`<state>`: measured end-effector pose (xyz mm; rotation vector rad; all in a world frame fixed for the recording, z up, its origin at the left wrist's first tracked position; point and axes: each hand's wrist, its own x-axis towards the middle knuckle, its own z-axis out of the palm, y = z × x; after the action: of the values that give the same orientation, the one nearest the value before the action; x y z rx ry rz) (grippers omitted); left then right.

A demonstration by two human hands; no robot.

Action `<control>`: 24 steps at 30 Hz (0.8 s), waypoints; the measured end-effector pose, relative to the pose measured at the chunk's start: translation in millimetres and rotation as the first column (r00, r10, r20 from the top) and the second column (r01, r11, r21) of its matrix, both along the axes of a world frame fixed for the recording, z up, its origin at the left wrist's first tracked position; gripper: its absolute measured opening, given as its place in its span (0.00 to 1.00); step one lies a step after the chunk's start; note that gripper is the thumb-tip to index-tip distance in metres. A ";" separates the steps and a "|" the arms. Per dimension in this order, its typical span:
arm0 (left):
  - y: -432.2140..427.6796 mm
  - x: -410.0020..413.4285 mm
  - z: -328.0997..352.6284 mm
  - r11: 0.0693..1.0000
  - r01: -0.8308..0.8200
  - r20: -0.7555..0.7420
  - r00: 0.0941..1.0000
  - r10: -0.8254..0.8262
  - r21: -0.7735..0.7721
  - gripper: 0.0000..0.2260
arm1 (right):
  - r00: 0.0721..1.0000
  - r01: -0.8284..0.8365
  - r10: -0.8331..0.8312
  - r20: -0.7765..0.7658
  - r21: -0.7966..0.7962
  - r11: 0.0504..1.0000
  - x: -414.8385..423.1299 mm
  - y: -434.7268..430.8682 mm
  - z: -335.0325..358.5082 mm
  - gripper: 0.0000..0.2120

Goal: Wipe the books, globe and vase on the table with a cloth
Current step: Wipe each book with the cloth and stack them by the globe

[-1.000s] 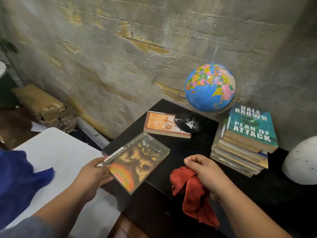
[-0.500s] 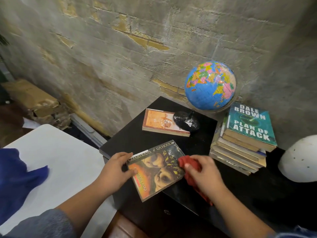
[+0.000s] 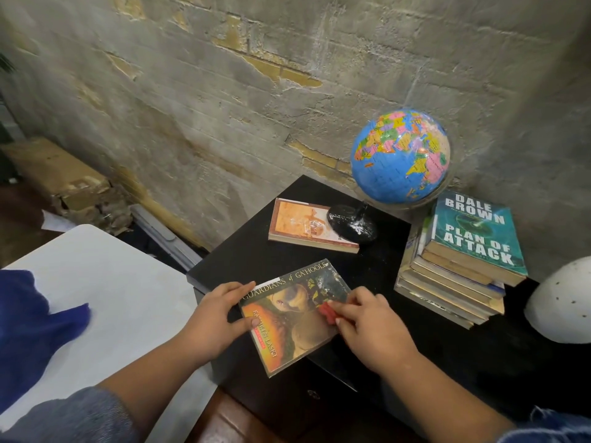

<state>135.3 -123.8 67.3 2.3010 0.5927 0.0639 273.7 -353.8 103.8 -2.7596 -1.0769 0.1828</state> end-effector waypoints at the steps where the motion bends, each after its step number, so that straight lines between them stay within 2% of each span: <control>1: 0.2 0.2 -0.3 1.000 0.000 0.004 1.000 0.000 -0.004 0.29 | 0.999 0.048 -0.048 0.016 -0.018 0.999 6.6 0.8 1.0 0.18; 3: -0.9 0.1 -1.2 1.000 -0.011 0.014 1.000 0.011 -0.014 0.29 | 0.985 0.162 -0.158 0.064 -0.068 0.984 16.9 2.8 5.3 0.18; 4: -1.2 -0.3 -1.4 1.000 -0.017 0.020 1.000 0.017 -0.015 0.29 | 0.983 0.168 -0.161 0.082 -0.087 0.982 17.3 5.0 6.3 0.18; 8: 0.0 -1.4 -3.7 1.000 -0.016 0.034 0.999 0.017 -0.021 0.29 | 1.000 -0.015 0.015 -0.004 -0.081 0.997 6.3 10.0 2.0 0.18; 13: -0.9 -0.7 -4.6 0.999 -0.027 0.040 0.999 0.028 -0.031 0.30 | 0.989 0.139 -0.133 0.062 -0.127 0.982 25.2 13.9 8.2 0.18; 17: 1.1 -0.9 -5.1 0.999 -0.018 0.035 0.999 0.019 -0.032 0.30 | 0.999 -0.046 0.043 -0.022 -0.125 0.991 14.9 22.7 4.9 0.18; 21: 2.2 -0.3 -5.3 1.000 -0.010 0.035 0.999 0.011 -0.029 0.30 | 0.989 0.143 -0.138 0.045 -0.142 0.980 33.4 23.8 10.7 0.18; 24: 3.1 -0.2 -6.1 1.000 -0.005 0.032 0.999 0.005 -0.026 0.29 | 1.000 -0.027 0.029 0.008 -0.168 0.985 26.2 30.9 9.0 0.19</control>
<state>135.1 -120.7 61.2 2.2694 0.5798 0.0948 299.9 -322.9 112.8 -2.8975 -1.1529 0.2758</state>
